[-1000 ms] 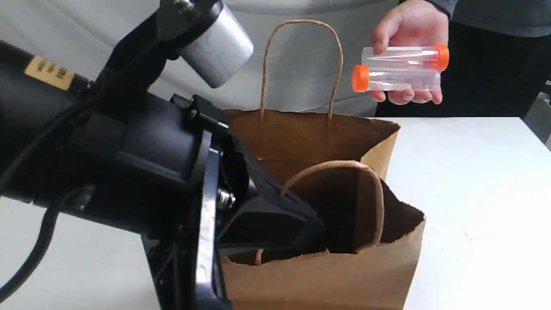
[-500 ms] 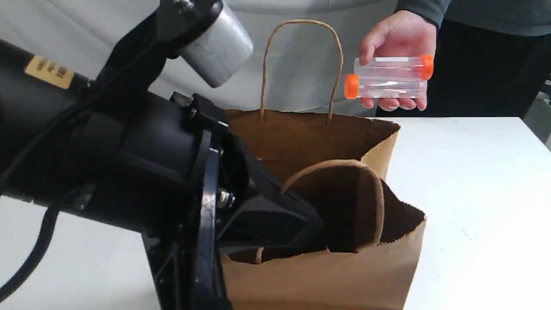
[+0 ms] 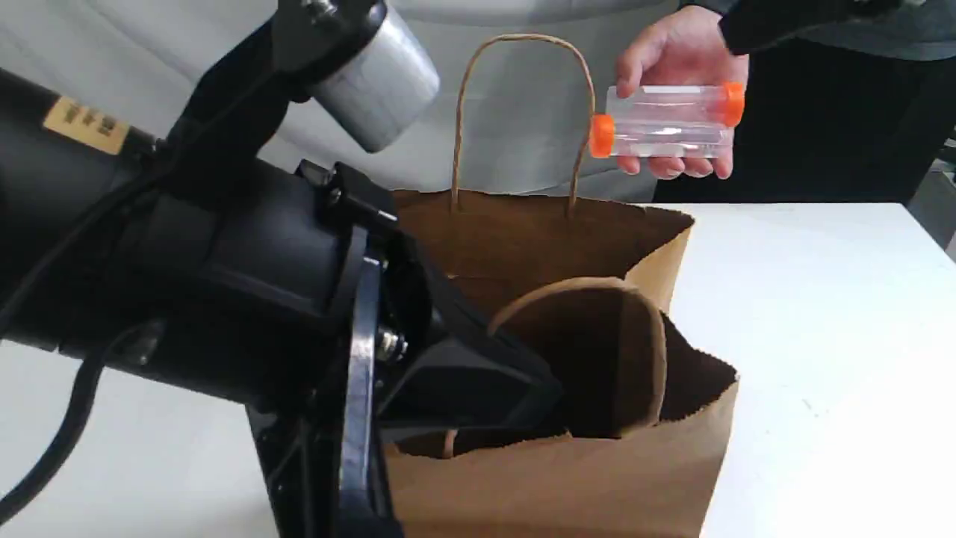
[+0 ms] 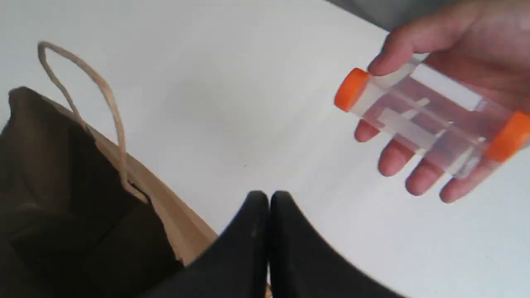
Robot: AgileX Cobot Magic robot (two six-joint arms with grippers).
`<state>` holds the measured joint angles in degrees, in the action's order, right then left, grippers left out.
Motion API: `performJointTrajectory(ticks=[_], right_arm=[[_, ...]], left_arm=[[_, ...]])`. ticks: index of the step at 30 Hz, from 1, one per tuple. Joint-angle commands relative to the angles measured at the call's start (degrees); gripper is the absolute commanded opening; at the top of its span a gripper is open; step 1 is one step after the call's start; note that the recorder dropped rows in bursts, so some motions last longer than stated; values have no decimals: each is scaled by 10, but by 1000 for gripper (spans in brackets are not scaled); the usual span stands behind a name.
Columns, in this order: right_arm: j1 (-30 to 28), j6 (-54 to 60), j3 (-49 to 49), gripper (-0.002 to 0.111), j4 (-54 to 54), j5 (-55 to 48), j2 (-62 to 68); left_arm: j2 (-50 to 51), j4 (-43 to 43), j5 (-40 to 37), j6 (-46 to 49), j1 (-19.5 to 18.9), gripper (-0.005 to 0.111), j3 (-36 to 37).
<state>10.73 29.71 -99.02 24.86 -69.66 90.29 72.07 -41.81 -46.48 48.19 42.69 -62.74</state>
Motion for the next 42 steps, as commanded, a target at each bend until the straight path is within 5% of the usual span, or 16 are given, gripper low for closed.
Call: performJointTrajectory(ticks=[1, 4, 14, 22, 42], right_arm=[[40, 8, -1, 0, -33, -3, 3], [68, 8, -1, 3, -50, -3, 2], [87, -6, 14, 52, -99, -3, 0], [87, 20, 86, 52, -86, -3, 0], [87, 20, 86, 47, -41, -3, 61]], left_arm=[[0, -8, -2, 4, 2, 0, -3], [0, -8, -6, 3, 2, 0, -3], [0, -8, -13, 3, 2, 0, -3], [0, -8, -13, 3, 2, 0, -3], [0, -8, -13, 5, 2, 0, -3]])
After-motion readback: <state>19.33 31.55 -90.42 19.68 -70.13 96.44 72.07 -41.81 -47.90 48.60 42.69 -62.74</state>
